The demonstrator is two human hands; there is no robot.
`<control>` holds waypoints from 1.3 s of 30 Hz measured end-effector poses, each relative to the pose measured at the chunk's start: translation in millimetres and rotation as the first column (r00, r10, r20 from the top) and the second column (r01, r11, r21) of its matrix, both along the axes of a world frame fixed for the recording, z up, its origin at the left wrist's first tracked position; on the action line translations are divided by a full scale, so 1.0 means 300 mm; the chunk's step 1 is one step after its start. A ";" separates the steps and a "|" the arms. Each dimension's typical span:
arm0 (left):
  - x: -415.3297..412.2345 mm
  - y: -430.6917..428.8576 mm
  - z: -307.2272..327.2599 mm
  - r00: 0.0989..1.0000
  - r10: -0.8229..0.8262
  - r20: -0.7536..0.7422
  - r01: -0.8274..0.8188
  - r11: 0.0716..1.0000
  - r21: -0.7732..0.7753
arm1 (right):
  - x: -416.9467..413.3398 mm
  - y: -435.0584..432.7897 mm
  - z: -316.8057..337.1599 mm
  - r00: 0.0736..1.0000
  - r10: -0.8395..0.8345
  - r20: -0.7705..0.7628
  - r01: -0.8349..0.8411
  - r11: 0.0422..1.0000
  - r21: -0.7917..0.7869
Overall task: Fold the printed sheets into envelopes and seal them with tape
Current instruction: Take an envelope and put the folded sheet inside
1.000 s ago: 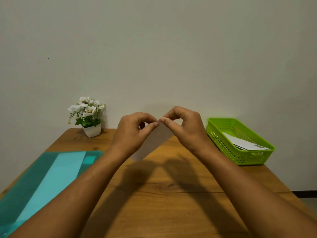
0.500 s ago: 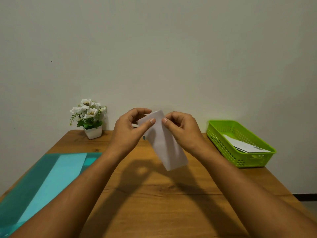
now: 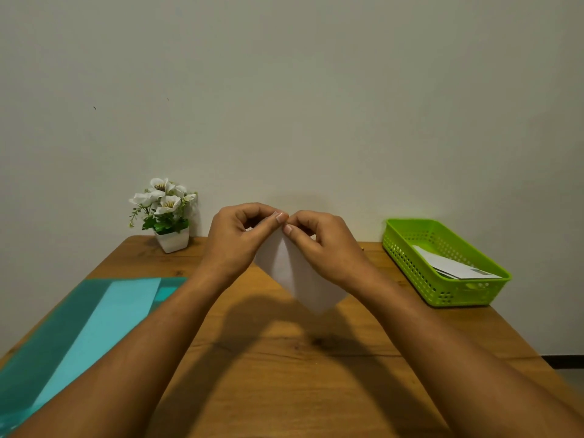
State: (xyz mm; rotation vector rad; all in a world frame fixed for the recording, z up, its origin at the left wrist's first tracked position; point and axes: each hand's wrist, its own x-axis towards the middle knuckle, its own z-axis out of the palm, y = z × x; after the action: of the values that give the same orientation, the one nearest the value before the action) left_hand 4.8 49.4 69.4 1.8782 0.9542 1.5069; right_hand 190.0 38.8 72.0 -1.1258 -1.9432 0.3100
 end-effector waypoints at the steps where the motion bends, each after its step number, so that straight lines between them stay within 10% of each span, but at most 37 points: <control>1: 0.000 0.002 0.001 0.999 0.008 0.049 -0.007 1.000 -0.008 | 0.003 0.001 0.002 1.000 0.007 -0.005 -0.007 1.000 -0.011; 13: -0.089 0.059 -0.060 0.909 0.179 0.376 -0.124 0.978 -0.165 | 0.187 0.030 -0.148 0.998 -0.066 0.021 0.068 0.985 -0.159; 20: -0.110 0.073 -0.170 0.901 0.294 0.319 -0.195 0.931 -0.308 | 0.254 0.049 -0.193 0.958 -0.140 -0.252 0.065 0.956 -0.287; 30: -0.099 0.077 -0.343 0.932 0.361 0.026 -0.301 0.813 -0.498 | 0.235 0.101 -0.295 0.876 -0.379 -0.298 0.222 0.865 -0.450; 39: -0.025 0.115 -0.456 0.704 0.221 -0.675 -0.371 0.925 -0.084 | 0.215 0.212 -0.388 0.863 -0.505 -0.023 0.451 0.789 -0.417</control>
State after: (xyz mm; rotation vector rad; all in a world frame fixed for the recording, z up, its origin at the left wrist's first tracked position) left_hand -2.7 84.0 -67.5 2.2007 1.7416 0.8084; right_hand 254.4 102.4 -44.2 -1.7756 -1.4355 0.5006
